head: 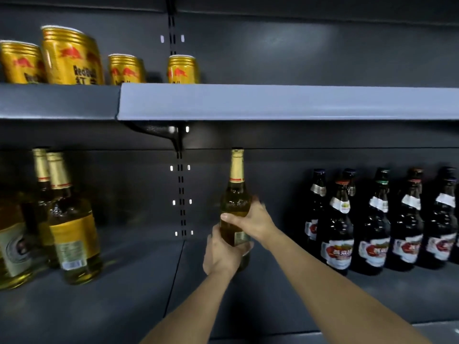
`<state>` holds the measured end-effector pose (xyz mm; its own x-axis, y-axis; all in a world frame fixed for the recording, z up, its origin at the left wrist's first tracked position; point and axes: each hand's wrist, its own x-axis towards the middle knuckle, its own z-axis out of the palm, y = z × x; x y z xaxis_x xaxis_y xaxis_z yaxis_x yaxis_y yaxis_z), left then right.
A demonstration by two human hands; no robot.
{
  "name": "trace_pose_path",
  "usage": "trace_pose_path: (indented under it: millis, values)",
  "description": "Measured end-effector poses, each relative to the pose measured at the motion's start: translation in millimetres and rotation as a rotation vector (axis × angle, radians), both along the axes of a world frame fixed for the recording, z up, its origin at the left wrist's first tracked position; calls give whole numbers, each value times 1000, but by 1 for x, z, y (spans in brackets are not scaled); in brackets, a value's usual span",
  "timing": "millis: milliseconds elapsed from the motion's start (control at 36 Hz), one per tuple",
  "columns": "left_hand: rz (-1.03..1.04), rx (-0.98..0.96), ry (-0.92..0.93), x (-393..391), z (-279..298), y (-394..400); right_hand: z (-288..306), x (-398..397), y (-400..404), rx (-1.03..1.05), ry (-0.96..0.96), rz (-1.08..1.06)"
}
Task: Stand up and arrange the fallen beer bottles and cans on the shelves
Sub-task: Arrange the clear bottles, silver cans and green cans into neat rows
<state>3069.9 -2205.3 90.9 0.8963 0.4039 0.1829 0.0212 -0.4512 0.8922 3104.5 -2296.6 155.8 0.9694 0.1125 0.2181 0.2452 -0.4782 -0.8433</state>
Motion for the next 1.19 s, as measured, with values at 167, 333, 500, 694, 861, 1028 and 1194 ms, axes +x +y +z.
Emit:
trace_pose_path:
  millis: [167,333,500,694,861,1028,1194]
  values:
    - [17,48,21,8,0,-3,-4,9,-6,65,0,36]
    - [-378,-201,95,21,6,24,5,15,-22,271,220,248]
    - [-343,-218,87,24,1,23,-3,20,-18,112,260,200]
    - [-77,55,25,30,-13,4,-17,19,-4,211,156,36]
    - [-382,-177,112,37,-19,26,-3,23,-29,218,299,226]
    - [-254,-100,41,39,-24,11,-24,23,-30,282,247,124]
    - [-144,47,23,42,-23,-2,-35,27,-19,98,78,-51]
